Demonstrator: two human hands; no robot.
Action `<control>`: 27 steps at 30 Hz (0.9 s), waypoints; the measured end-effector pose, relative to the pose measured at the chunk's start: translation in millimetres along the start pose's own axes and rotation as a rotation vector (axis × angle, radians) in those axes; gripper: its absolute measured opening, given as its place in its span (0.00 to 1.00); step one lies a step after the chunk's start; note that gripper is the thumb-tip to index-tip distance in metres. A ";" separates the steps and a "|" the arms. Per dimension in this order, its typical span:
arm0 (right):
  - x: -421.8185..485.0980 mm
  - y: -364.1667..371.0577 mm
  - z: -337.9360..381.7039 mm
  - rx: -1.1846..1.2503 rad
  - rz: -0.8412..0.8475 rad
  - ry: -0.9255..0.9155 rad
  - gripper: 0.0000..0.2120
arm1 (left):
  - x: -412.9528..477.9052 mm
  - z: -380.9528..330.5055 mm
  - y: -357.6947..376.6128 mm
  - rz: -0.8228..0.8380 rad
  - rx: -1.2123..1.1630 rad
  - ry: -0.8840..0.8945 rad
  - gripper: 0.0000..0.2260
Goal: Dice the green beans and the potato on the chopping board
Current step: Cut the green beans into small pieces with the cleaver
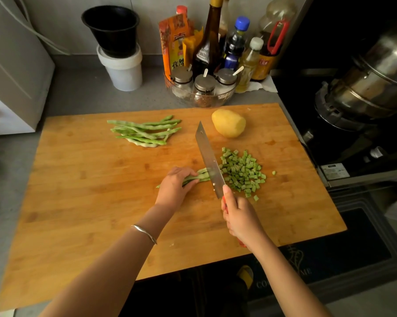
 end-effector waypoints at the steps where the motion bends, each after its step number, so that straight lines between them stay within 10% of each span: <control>1: -1.6 1.0 0.6 -0.003 0.001 0.002 0.26 | -0.3 0.3 0.6 -0.002 -0.009 0.002 0.07; 27: 5.7 -4.3 1.8 -0.018 -0.062 0.044 0.27 | -5.5 -9.6 -4.9 -0.019 0.075 0.071 0.12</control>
Point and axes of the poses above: each hand's wrist, its own x-axis towards the middle knuckle, its own y-axis out of the palm, z = x × y, the point moved 7 cm from there along x, towards the middle knuckle, and after that the axes turned 15 degrees about -x, right-handed, at the moved point
